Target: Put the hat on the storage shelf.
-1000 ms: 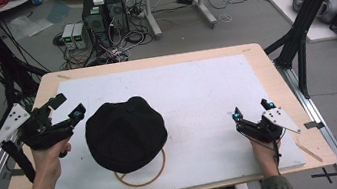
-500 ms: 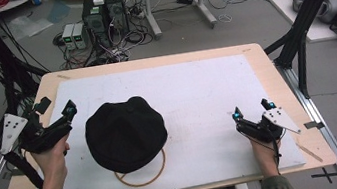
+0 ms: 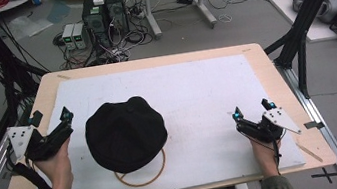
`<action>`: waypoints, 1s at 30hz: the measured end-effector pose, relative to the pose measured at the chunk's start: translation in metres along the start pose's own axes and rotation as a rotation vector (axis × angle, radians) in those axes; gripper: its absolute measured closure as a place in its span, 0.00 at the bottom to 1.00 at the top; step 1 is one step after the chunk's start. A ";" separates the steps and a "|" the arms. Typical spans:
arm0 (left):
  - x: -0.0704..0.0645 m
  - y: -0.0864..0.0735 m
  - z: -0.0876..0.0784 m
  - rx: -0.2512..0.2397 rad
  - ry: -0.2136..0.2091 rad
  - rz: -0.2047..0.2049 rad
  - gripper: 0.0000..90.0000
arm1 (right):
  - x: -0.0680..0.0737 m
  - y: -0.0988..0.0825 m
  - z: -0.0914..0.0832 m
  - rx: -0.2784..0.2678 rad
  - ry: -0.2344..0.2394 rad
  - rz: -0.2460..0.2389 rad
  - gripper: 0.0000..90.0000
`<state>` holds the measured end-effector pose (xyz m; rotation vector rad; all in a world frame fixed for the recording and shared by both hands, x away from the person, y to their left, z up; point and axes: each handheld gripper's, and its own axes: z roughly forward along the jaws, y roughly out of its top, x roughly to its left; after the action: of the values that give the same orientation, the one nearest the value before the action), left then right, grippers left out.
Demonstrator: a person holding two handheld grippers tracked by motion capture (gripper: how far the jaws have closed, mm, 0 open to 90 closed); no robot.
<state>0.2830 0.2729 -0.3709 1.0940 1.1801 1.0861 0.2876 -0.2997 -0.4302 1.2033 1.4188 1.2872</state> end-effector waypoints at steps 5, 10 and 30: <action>0.007 -0.008 -0.002 0.004 0.038 0.010 0.17 | 0.000 0.000 0.000 0.002 0.000 0.003 0.05; 0.010 -0.018 -0.004 0.046 0.073 0.043 0.17 | 0.000 -0.001 0.000 0.002 -0.002 -0.006 0.05; 0.014 -0.048 -0.010 0.145 0.081 0.087 0.18 | 0.002 -0.005 0.004 0.022 -0.009 -0.036 0.05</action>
<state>0.2765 0.2810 -0.4206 1.2326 1.3023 1.1338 0.2911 -0.2969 -0.4361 1.1924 1.4451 1.2428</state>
